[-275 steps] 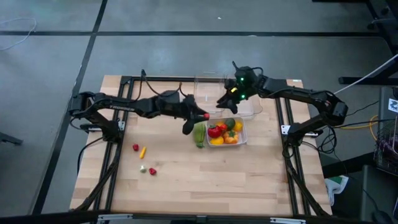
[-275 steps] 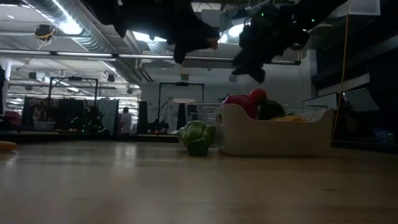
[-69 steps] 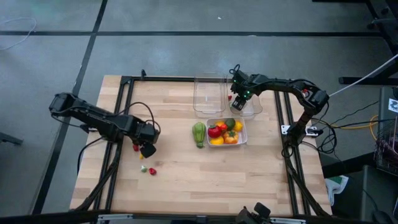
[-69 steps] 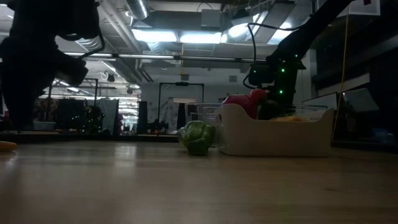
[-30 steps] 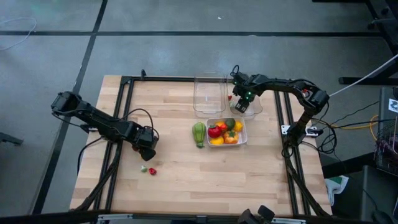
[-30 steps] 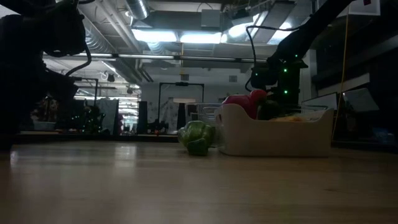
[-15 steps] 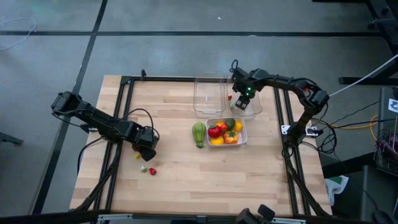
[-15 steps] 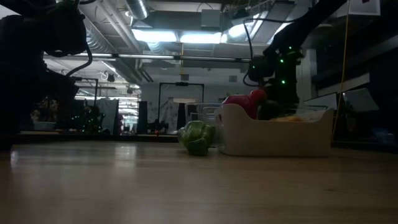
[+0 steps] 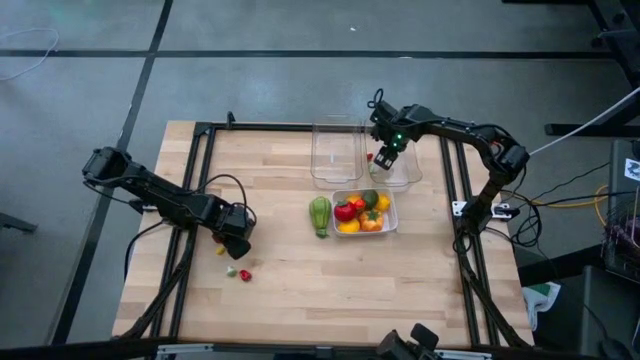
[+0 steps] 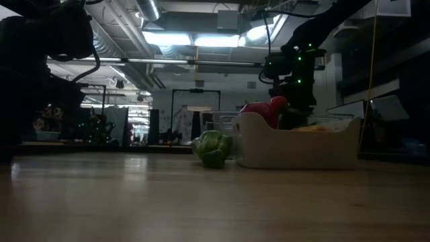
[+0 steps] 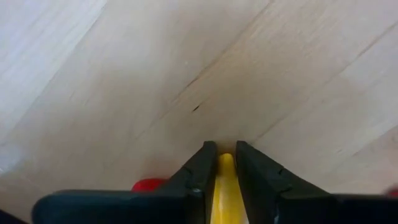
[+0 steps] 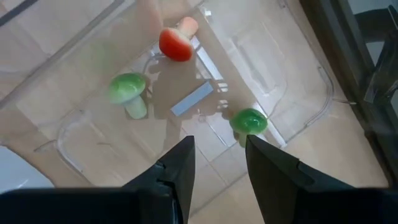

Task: Sort produce into baskets
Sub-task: Put the corn into the right transparent bin

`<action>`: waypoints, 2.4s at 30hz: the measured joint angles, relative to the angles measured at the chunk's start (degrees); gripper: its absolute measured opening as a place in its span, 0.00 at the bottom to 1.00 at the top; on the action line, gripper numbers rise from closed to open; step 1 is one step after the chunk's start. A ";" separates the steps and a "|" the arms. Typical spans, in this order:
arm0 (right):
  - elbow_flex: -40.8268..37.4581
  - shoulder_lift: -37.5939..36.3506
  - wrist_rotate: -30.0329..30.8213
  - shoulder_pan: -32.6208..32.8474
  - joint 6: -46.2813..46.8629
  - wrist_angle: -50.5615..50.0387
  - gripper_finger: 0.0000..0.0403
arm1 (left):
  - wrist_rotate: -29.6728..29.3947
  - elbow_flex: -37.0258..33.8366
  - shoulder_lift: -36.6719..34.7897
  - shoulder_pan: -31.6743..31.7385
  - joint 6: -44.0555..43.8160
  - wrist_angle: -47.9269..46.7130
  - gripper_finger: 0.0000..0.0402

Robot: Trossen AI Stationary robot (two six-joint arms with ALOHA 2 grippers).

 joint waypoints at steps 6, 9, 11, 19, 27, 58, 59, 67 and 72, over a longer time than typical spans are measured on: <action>0.00 0.00 0.00 0.00 -0.33 0.04 0.35 | -0.05 0.88 0.13 0.00 0.82 -0.80 0.04; 0.00 0.00 0.00 0.00 -0.61 0.20 0.35 | -0.05 1.99 0.15 0.00 1.81 -0.09 0.01; 0.00 0.00 0.00 0.00 -0.61 0.31 0.35 | -0.05 2.32 0.13 0.00 1.89 -0.19 0.01; 0.00 0.00 -2.23 0.00 -0.63 0.52 0.35 | -0.07 4.16 0.13 0.00 2.06 -0.14 0.01; 0.00 0.00 -9.09 0.04 -0.70 2.03 0.35 | -0.37 8.26 0.08 2.49 5.37 4.93 0.01; 15.06 -0.02 -29.57 11.99 3.06 10.57 0.35 | -2.43 12.22 0.02 27.46 39.95 62.90 0.03; 15.04 -0.02 -29.57 13.14 3.04 11.84 0.35 | -2.43 12.22 0.02 27.86 40.37 63.60 0.03; 15.04 0.00 -29.53 22.09 2.99 20.22 0.35 | -2.43 12.22 0.02 28.56 45.44 67.21 0.03; 15.02 -0.01 -25.33 26.78 2.83 23.27 0.35 | -2.39 12.22 0.02 27.81 46.30 67.25 0.03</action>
